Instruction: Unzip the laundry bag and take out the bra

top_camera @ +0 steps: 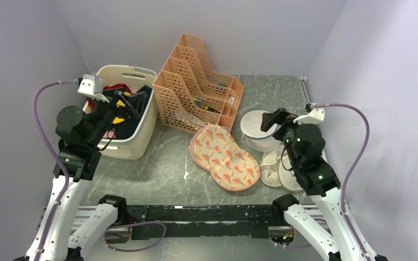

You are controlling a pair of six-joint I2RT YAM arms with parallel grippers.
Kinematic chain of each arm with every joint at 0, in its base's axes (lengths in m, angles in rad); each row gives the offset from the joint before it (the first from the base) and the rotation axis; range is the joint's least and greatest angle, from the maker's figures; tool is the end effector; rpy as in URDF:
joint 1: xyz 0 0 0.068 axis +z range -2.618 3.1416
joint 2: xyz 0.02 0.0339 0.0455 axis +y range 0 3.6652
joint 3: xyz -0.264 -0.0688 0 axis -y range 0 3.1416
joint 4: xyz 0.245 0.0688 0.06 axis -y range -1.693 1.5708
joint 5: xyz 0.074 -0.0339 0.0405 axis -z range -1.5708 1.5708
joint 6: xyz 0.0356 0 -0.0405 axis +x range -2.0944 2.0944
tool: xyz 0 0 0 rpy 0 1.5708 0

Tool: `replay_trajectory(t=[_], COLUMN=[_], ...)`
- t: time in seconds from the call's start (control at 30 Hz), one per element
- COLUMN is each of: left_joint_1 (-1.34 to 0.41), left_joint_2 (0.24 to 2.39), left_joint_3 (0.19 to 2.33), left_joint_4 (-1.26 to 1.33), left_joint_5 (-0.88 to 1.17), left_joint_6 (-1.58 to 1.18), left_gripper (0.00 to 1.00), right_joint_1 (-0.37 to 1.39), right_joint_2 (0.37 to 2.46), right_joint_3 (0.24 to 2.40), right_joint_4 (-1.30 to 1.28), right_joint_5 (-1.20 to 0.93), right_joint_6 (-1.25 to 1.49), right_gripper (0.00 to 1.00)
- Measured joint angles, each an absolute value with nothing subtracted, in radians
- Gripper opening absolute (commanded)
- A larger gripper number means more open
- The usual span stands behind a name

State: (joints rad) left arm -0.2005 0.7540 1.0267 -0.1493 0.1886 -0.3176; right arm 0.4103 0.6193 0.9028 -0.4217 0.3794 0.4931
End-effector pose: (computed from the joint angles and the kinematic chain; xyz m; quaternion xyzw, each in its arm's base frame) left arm 0.1510 -0.0375 0.4314 0.0319 0.6622 -0.2514 0.7052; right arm 0.1240 0.0396 0.3781 0.1544 0.7350 0.1535 0.6422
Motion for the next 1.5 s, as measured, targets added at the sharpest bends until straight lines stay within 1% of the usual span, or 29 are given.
replay_trajectory(t=[0.13,0.33,0.43,0.5,0.6,0.67,0.7,0.77,0.8,0.83,0.9,0.93,1.0,1.07,1.23,1.4,1.5], left_joint_1=[-0.203,-0.205,-0.207,-0.207,-0.208,-0.212,-0.213,-0.214,-0.214,-0.215,-0.216,-0.216,-0.218,-0.220,-0.226,-0.226,-0.226], left_joint_2=[0.755,0.756,0.757,0.757,0.761,0.766,0.768,0.771,0.772,0.772,0.773,0.774,0.776,0.779,0.779,0.779,0.779], left_joint_3=[1.003,0.993,0.992,0.989,0.984,0.982,0.981,0.978,0.976,0.975,0.972,0.971,0.971,0.971,0.971,0.971,0.971], left_joint_4=[-0.101,-0.046,-0.023,-0.007,0.010,0.020,0.023,0.031,0.034,0.036,0.041,0.041,0.043,0.047,0.053,0.056,0.056], left_joint_5=[0.189,0.193,0.196,0.199,0.208,0.215,0.218,0.226,0.230,0.233,0.237,0.241,0.247,0.253,0.260,0.269,0.276], left_joint_6=[-0.318,-0.317,-0.313,-0.313,-0.312,-0.312,-0.312,-0.312,-0.312,-0.312,-0.311,-0.310,-0.310,-0.310,-0.307,-0.307,-0.307], left_gripper=[0.96,0.96,0.96,0.96,0.96,0.95,0.96,0.95,0.95,0.95,0.95,0.96,0.95,0.95,0.95,0.95,0.95], right_joint_1=[0.397,0.341,0.236,0.134,0.037,0.017,0.012,0.006,0.004,0.002,-0.002,-0.005,-0.011,-0.013,-0.014,-0.006,0.057], right_joint_2=[0.658,0.834,0.916,0.966,1.032,1.063,1.074,1.101,1.116,1.132,1.160,1.166,1.164,1.130,0.978,0.854,0.830], right_joint_3=[0.832,0.778,0.740,0.702,0.654,0.639,0.635,0.634,0.634,0.634,0.634,0.634,0.632,0.620,0.609,0.636,0.646], right_joint_4=[-0.438,-0.439,-0.418,-0.389,-0.340,-0.307,-0.290,-0.249,-0.226,-0.207,-0.181,-0.175,-0.156,-0.130,-0.125,-0.109,-0.064], right_joint_5=[0.423,0.453,0.409,0.342,0.247,0.190,0.165,0.115,0.092,0.070,0.028,0.009,-0.045,-0.097,-0.237,-0.508,-0.664], right_joint_6=[0.543,0.627,0.652,0.661,0.661,0.654,0.651,0.645,0.642,0.639,0.632,0.621,0.619,0.615,0.585,0.567,0.599], right_gripper=[1.00,1.00,0.99,0.97,0.93,0.88,0.83,0.72,0.68,0.60,0.23,0.16,0.09,0.07,0.04,0.03,0.03])
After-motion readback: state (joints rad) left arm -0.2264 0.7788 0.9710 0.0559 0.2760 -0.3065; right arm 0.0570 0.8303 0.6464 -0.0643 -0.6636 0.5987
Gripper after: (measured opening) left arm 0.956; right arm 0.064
